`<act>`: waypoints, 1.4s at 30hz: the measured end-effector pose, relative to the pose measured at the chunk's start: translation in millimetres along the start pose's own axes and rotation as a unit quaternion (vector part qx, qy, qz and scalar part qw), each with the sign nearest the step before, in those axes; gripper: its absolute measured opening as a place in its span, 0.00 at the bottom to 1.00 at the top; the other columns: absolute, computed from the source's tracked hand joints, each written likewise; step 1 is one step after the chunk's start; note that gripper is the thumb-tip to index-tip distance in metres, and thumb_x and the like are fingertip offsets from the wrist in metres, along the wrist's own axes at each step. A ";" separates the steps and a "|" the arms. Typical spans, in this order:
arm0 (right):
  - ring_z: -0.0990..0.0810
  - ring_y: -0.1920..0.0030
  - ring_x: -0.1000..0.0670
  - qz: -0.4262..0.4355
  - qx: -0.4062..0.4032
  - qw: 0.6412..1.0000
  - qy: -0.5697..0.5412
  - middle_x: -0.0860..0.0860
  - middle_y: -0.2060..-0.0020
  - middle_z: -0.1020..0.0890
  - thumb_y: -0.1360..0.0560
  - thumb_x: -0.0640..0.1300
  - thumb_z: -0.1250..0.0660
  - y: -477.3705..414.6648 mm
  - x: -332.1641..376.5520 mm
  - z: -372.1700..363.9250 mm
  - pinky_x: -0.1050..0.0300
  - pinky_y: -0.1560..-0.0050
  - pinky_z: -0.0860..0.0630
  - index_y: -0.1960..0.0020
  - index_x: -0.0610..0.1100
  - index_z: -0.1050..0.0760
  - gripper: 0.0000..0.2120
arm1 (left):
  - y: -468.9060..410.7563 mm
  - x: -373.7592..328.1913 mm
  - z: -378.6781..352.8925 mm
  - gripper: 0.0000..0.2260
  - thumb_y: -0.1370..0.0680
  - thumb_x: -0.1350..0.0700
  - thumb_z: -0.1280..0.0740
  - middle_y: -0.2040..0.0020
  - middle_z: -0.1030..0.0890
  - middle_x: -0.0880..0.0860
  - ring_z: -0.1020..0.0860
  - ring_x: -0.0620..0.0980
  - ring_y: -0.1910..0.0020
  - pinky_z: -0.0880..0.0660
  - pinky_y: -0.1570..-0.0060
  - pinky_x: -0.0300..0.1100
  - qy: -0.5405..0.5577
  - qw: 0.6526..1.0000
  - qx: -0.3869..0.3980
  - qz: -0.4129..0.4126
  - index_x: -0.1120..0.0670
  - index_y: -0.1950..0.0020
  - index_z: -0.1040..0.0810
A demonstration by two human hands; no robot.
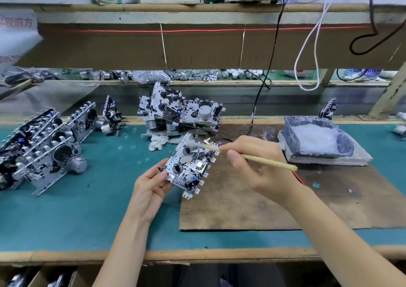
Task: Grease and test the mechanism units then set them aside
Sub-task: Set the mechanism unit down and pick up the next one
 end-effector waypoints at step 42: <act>0.19 0.50 0.47 -0.408 -0.047 0.821 -0.396 0.39 0.51 0.18 0.30 0.51 0.36 37.3 -43.9 -127.8 0.50 0.47 0.23 0.51 0.40 0.22 0.16 | -0.2 -2.2 -4.4 0.12 0.34 0.58 0.29 0.54 0.15 0.55 0.16 0.46 0.59 0.21 0.62 0.35 0.130 0.991 -0.001 0.025 0.57 0.52 0.15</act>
Point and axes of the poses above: each hand's wrist, its own y-axis away from the middle knuckle, its own z-axis out of the back of the hand, x = y × z, the point moved 6 cm from there along -y, towards the middle knuckle
